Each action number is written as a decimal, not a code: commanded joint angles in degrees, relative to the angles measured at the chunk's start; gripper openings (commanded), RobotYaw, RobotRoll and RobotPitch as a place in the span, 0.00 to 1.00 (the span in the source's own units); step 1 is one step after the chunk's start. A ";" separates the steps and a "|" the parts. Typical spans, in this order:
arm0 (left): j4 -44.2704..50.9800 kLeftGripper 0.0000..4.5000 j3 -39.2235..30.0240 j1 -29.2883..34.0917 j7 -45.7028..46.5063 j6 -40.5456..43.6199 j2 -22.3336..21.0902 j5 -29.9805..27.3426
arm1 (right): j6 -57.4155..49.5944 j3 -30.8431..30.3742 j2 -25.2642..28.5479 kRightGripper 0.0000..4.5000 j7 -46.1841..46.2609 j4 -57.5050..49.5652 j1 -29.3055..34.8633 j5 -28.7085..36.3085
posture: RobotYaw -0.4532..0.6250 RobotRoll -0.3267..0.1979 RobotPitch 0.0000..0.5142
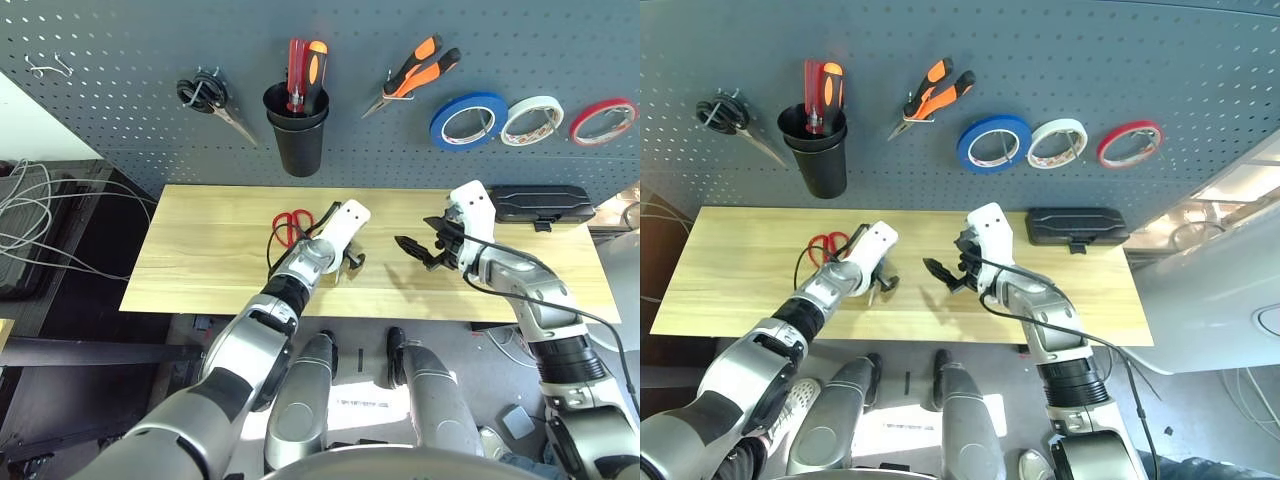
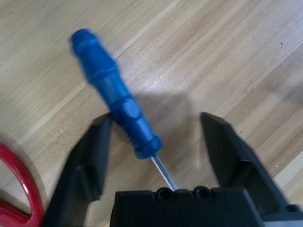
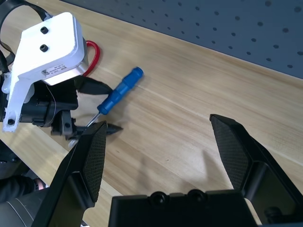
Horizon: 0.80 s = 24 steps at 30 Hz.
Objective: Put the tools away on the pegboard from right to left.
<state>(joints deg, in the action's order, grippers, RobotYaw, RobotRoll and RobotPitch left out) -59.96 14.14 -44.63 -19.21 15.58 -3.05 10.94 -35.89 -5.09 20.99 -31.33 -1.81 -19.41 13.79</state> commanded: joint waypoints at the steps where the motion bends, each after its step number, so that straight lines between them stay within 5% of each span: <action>1: -1.17 0.52 -0.36 1.11 0.78 0.40 -0.22 0.43 | -0.75 -0.60 1.05 1.00 -1.80 -0.52 0.36 0.28 | 0.52 0.62 0.58; 7: -0.70 0.10 -0.93 2.07 1.77 0.10 -1.03 0.25 | -0.96 -2.07 3.40 1.00 -4.74 0.72 0.07 -0.70 | 0.53 0.62 0.58; 14: 9.27 0.11 -0.58 7.00 -0.46 -10.85 -3.31 -0.43 | -3.69 -1.75 9.10 1.00 -10.04 1.32 -0.19 0.00 | 0.54 0.62 0.57; 24: 39.45 0.11 -5.10 19.44 -6.79 -29.44 -6.02 -9.84 | -2.32 -1.67 13.91 1.00 -16.12 1.91 -0.45 0.40 | 0.54 0.62 0.56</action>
<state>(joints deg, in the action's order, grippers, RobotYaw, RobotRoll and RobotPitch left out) -24.13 9.38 -26.79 -25.11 -11.16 -8.71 2.13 -38.67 -6.54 34.59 -46.44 -0.34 -20.03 13.56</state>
